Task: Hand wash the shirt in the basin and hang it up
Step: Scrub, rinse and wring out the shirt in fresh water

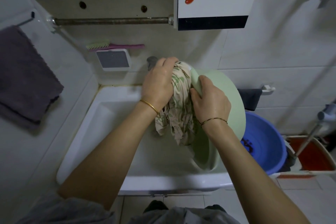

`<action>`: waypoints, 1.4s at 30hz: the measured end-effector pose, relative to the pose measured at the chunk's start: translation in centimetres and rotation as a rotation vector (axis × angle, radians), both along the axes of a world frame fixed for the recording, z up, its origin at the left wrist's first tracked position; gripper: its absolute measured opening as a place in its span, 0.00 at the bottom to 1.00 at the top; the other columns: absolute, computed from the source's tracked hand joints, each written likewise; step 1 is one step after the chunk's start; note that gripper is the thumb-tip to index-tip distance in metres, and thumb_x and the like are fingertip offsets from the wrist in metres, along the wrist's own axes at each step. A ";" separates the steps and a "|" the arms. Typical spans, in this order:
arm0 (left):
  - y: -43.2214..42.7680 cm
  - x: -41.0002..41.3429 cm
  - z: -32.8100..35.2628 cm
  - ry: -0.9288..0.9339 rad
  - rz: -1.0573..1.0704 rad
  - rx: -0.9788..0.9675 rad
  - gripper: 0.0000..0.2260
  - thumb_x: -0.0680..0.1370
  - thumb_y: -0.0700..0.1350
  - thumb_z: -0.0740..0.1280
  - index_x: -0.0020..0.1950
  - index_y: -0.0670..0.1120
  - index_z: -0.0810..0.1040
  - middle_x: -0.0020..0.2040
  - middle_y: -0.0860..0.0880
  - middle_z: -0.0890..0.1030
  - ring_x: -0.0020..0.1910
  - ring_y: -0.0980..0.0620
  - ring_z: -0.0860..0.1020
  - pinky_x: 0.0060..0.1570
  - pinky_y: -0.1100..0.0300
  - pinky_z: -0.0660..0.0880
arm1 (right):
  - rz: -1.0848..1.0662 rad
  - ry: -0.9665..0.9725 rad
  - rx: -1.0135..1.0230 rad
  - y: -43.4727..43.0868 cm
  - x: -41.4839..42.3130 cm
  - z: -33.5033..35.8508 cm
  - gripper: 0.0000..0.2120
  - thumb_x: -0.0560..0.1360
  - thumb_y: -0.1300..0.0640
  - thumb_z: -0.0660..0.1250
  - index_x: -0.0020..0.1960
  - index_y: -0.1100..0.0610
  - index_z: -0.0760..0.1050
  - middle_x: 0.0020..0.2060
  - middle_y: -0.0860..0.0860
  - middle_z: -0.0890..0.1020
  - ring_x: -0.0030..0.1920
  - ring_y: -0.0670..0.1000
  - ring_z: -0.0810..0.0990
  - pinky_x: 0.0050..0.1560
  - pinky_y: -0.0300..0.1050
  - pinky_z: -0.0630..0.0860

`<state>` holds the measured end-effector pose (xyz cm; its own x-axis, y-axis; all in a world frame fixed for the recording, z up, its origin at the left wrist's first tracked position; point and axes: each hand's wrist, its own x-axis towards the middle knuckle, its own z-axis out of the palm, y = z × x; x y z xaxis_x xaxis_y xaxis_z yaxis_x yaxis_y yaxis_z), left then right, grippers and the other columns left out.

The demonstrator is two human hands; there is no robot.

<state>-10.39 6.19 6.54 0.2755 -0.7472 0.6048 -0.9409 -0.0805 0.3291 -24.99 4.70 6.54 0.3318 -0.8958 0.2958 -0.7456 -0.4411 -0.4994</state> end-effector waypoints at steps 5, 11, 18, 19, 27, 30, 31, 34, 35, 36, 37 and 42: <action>0.0 -0.6 0.4 0.004 0.008 0.002 0.19 0.73 0.34 0.64 0.62 0.48 0.73 0.56 0.46 0.75 0.49 0.43 0.77 0.41 0.51 0.74 | -0.002 -0.036 -0.018 -0.1 -0.5 0.1 0.13 0.80 0.50 0.58 0.61 0.55 0.67 0.44 0.55 0.79 0.45 0.60 0.77 0.40 0.48 0.69; -0.2 -1.2 0.6 0.023 -0.001 0.001 0.18 0.74 0.36 0.64 0.62 0.49 0.73 0.57 0.47 0.75 0.50 0.45 0.77 0.42 0.53 0.73 | -0.010 -0.086 -0.025 -0.3 -1.1 0.0 0.14 0.79 0.50 0.58 0.62 0.55 0.68 0.45 0.54 0.80 0.46 0.60 0.77 0.41 0.48 0.69; -0.7 -2.0 1.5 0.040 -0.042 -0.022 0.16 0.76 0.38 0.63 0.63 0.47 0.73 0.56 0.46 0.76 0.51 0.45 0.76 0.44 0.52 0.75 | -0.056 -0.390 0.085 -2.6 -3.2 -0.3 0.18 0.77 0.52 0.64 0.65 0.56 0.73 0.51 0.52 0.80 0.51 0.52 0.77 0.47 0.41 0.67; -0.8 -2.1 1.6 0.050 -0.049 -0.024 0.16 0.76 0.38 0.63 0.63 0.47 0.73 0.56 0.46 0.76 0.51 0.45 0.76 0.45 0.51 0.75 | -0.081 -0.469 0.133 -3.2 -3.7 -0.6 0.17 0.77 0.53 0.64 0.64 0.57 0.74 0.49 0.52 0.80 0.49 0.51 0.76 0.47 0.41 0.69; -1.7 -2.4 0.6 0.113 -0.019 0.062 0.17 0.76 0.37 0.61 0.63 0.48 0.72 0.58 0.46 0.75 0.54 0.43 0.76 0.50 0.49 0.75 | -0.305 -0.940 0.666 -5.1 -5.2 -7.3 0.08 0.76 0.58 0.66 0.50 0.63 0.78 0.36 0.53 0.77 0.42 0.54 0.75 0.48 0.48 0.74; -1.6 -2.5 -1.8 0.122 0.013 0.202 0.16 0.76 0.38 0.61 0.63 0.47 0.71 0.59 0.45 0.74 0.54 0.43 0.76 0.49 0.50 0.75 | -0.402 -1.023 0.806 -4.8 -4.5 -9.9 0.06 0.75 0.56 0.68 0.42 0.58 0.76 0.37 0.52 0.77 0.40 0.51 0.75 0.50 0.48 0.75; -1.5 -2.5 -2.9 0.120 0.033 0.271 0.15 0.76 0.38 0.60 0.63 0.47 0.71 0.58 0.44 0.74 0.53 0.42 0.76 0.48 0.50 0.75 | -0.429 -1.039 0.818 -4.7 -4.2 -10.8 0.08 0.75 0.56 0.68 0.39 0.58 0.76 0.37 0.52 0.77 0.40 0.51 0.75 0.50 0.48 0.74; -1.3 -2.7 -6.2 0.221 0.069 0.542 0.15 0.76 0.36 0.60 0.63 0.44 0.68 0.59 0.41 0.72 0.55 0.39 0.76 0.53 0.47 0.74 | -0.478 -1.073 0.855 -4.5 -3.4 -13.3 0.09 0.75 0.57 0.68 0.36 0.56 0.76 0.35 0.54 0.77 0.42 0.54 0.75 0.45 0.46 0.74; -1.3 -2.7 -7.1 0.272 0.081 0.635 0.16 0.75 0.36 0.60 0.62 0.43 0.67 0.60 0.41 0.71 0.56 0.39 0.75 0.56 0.47 0.73 | -0.488 -1.084 0.870 -4.5 -3.3 -13.9 0.09 0.75 0.57 0.68 0.37 0.56 0.76 0.36 0.54 0.77 0.43 0.54 0.75 0.45 0.47 0.74; -1.3 -2.7 -7.9 0.320 0.091 0.725 0.17 0.74 0.37 0.62 0.63 0.42 0.67 0.61 0.40 0.70 0.58 0.38 0.74 0.58 0.48 0.72 | -0.493 -1.085 0.885 -4.5 -3.2 -14.3 0.08 0.75 0.57 0.68 0.37 0.56 0.76 0.36 0.54 0.77 0.42 0.55 0.75 0.47 0.48 0.75; -1.3 -2.6 -8.6 0.357 0.092 0.818 0.19 0.74 0.38 0.65 0.64 0.41 0.66 0.62 0.39 0.70 0.60 0.38 0.73 0.60 0.49 0.72 | -0.497 -1.077 0.895 -4.4 -3.1 -14.6 0.08 0.75 0.57 0.67 0.38 0.56 0.76 0.36 0.54 0.77 0.41 0.54 0.75 0.48 0.49 0.75; -1.1 -0.3 -10.3 0.611 -0.050 1.143 0.31 0.69 0.41 0.73 0.70 0.41 0.65 0.63 0.42 0.71 0.60 0.45 0.74 0.54 0.58 0.74 | -0.456 -0.979 0.843 -5.0 -3.1 -16.0 0.09 0.77 0.56 0.64 0.44 0.62 0.77 0.39 0.58 0.77 0.42 0.55 0.74 0.49 0.50 0.75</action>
